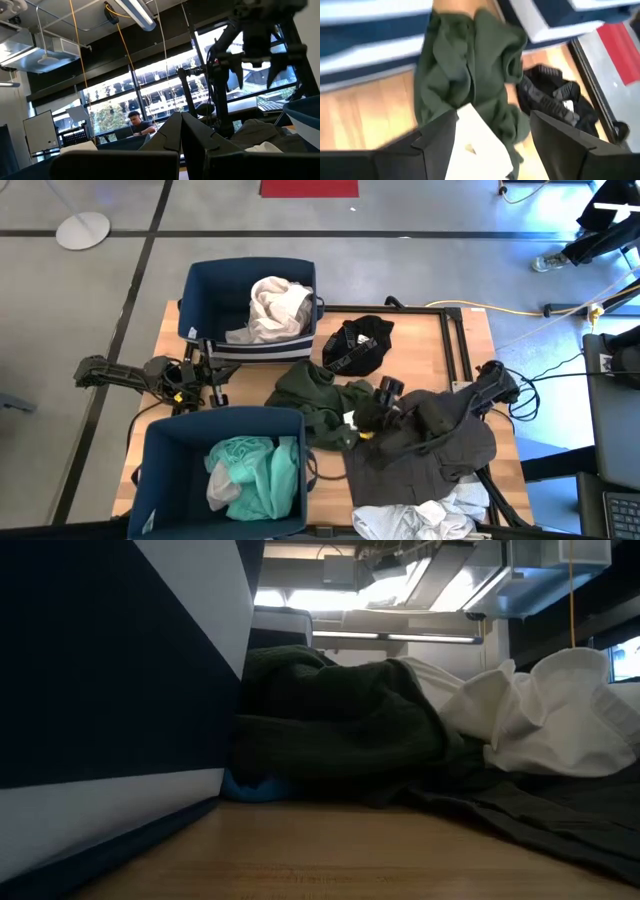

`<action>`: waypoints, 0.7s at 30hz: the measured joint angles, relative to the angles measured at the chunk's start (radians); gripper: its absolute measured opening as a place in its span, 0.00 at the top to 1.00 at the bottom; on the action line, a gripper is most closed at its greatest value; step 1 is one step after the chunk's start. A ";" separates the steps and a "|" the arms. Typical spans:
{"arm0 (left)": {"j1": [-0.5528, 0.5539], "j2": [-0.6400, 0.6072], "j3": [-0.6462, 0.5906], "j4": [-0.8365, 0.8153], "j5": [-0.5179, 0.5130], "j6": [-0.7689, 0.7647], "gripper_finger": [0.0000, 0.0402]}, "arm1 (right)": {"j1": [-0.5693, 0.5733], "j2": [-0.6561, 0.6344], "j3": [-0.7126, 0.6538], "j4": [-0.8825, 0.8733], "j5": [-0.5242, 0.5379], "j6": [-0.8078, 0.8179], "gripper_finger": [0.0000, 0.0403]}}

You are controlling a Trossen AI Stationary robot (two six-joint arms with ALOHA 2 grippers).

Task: Sort clothes
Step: Put the white underwear into the top blue laundry bin

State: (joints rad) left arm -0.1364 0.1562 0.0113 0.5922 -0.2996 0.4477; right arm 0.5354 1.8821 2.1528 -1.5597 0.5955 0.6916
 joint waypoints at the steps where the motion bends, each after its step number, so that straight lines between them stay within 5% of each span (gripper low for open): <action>1: 0.000 0.000 0.000 0.000 0.000 0.000 1.00 | 0.007 0.000 -0.018 -0.007 -0.003 0.012 0.37; 10: 0.000 -0.001 0.000 0.000 0.000 -0.002 1.00 | 0.055 -0.017 -0.232 -0.010 -0.032 0.127 0.37; 21: 0.000 -0.001 0.000 0.000 0.000 0.005 1.00 | 0.054 -0.197 -0.645 0.076 -0.155 0.280 0.37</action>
State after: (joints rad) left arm -0.1365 0.1551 0.0113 0.5922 -0.2996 0.4528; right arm 0.5896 1.6848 1.5077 -1.4840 0.4401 0.9717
